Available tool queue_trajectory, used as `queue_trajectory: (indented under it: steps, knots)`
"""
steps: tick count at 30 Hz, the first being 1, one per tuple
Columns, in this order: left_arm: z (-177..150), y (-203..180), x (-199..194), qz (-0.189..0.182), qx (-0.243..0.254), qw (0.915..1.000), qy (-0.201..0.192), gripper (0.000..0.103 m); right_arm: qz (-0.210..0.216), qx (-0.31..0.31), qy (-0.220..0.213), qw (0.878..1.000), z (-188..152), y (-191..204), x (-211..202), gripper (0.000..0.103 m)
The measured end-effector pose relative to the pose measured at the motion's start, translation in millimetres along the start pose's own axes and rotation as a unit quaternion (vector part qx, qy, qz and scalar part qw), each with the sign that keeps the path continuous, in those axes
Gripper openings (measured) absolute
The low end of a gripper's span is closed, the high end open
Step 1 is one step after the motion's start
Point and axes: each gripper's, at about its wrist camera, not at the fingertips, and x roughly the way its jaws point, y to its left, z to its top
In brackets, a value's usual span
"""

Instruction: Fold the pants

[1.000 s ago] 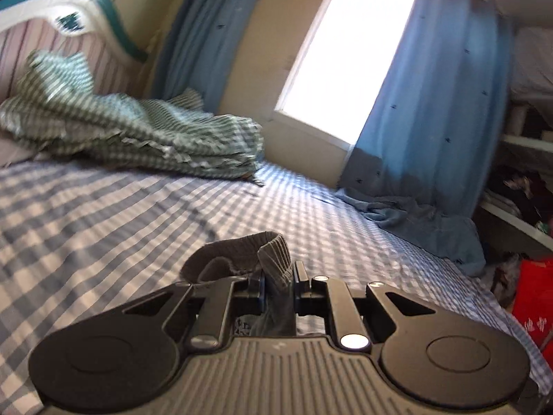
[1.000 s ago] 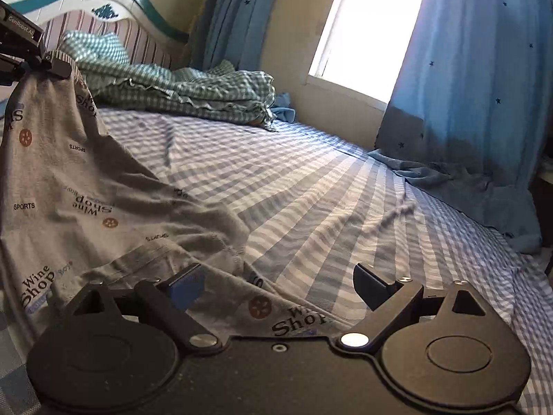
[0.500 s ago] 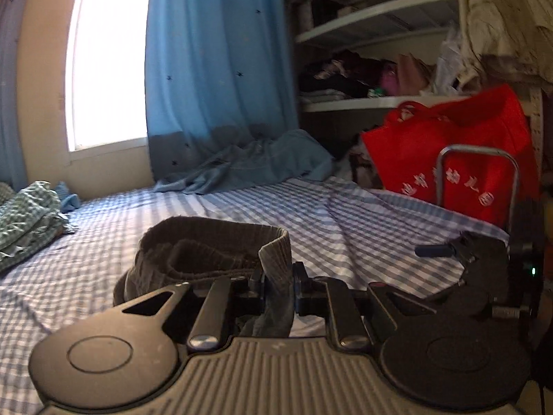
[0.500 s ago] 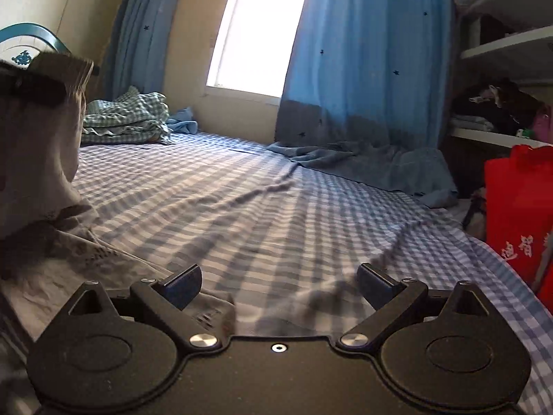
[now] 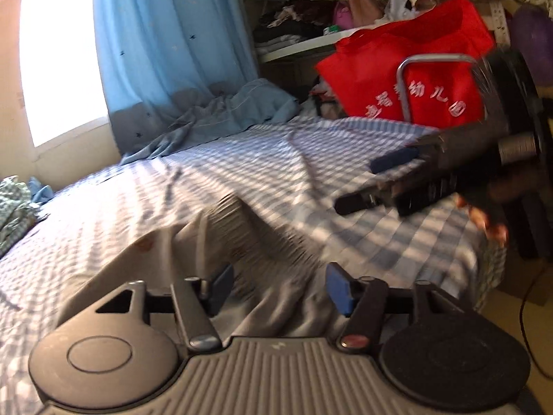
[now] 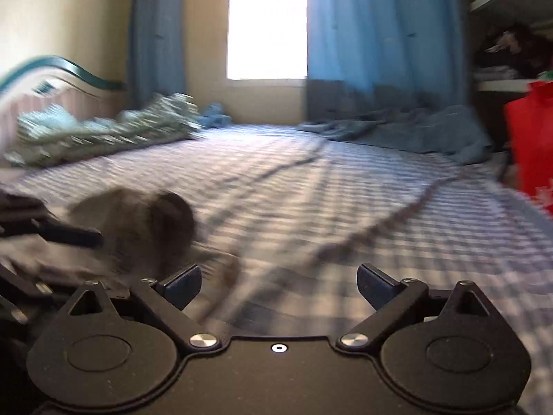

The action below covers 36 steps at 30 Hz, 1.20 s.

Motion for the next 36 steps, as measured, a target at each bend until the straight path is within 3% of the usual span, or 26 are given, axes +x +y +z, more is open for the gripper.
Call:
queue_trajectory:
  steps: [4, 5, 6, 8, 9, 10, 11, 12, 15, 19, 23, 25, 28, 29, 30, 32, 34, 36]
  knots:
    - [-8, 6, 3, 0.007, 0.008, 0.9995, 0.030, 0.067, 0.135, 0.058, 0.020, 0.989, 25, 6, 39, 0.097]
    - [-9, 7, 4, 0.002, 0.006, 0.9993, 0.036, 0.060, 0.160, 0.070, 0.029, 0.984, 29, 8, 51, 0.097]
    - [-10, 7, 5, -0.005, 0.004, 0.9991, 0.043, 0.045, 0.177, 0.074, 0.040, 0.981, 34, 12, 63, 0.096]
    - [-12, 9, 3, -0.016, -0.002, 0.9988, 0.046, 0.027, 0.176, 0.058, 0.055, 0.981, 41, 23, 82, 0.092]
    - [-12, 9, 3, -0.019, -0.002, 0.9987, 0.046, 0.013, 0.179, 0.055, 0.060, 0.980, 44, 27, 89, 0.089]
    - [-12, 10, 2, -0.021, -0.002, 0.9988, 0.045, 0.006, 0.184, 0.058, 0.066, 0.979, 46, 29, 95, 0.076]
    - [-12, 11, -1, -0.025, -0.005, 0.9987, 0.043, 0.003, 0.187, 0.061, 0.075, 0.978, 47, 31, 101, 0.053]
    - [-11, 13, -4, -0.028, -0.009, 0.9988, 0.039, 0.002, 0.181, 0.065, 0.083, 0.978, 48, 32, 104, 0.040]
    - [-6, 24, -20, -0.046, -0.026, 0.9985, 0.012, 0.002, 0.178, 0.088, 0.081, 0.977, 52, 25, 99, 0.020]
    - [3, 31, -36, -0.085, -0.037, 0.9957, -0.008, 0.002, 0.167, 0.118, 0.079, 0.976, 63, 8, 70, 0.017]
    - [-10, 25, -18, -0.123, -0.043, 0.9913, 0.021, 0.002, 0.128, 0.114, 0.107, 0.979, 58, 1, 62, 0.020]
    - [-19, 28, -5, -0.143, -0.066, 0.9868, 0.041, 0.004, 0.102, 0.112, 0.130, 0.980, 43, -3, 70, 0.021]
    - [-24, 38, -14, -0.153, -0.100, 0.9824, 0.038, 0.015, 0.082, 0.131, 0.140, 0.978, 24, -8, 78, 0.032]
    - [-24, 45, -21, -0.156, -0.109, 0.9813, 0.028, 0.035, 0.074, 0.130, 0.133, 0.980, 23, -8, 74, 0.043]
    - [-24, 53, -28, -0.153, -0.121, 0.9806, 0.017, 0.063, 0.059, 0.121, 0.125, 0.983, 23, -6, 67, 0.049]
    - [-21, 75, -46, -0.141, -0.163, 0.9765, -0.005, 0.081, 0.020, 0.091, 0.108, 0.990, 24, 0, 53, 0.064]
    - [-20, 99, -61, -0.116, -0.206, 0.9714, -0.018, 0.089, -0.026, 0.070, 0.095, 0.993, 23, 8, 39, 0.071]
    - [-21, 119, -70, -0.032, -0.233, 0.9718, -0.019, 0.098, -0.057, 0.062, 0.076, 0.994, 24, 22, 24, 0.079]
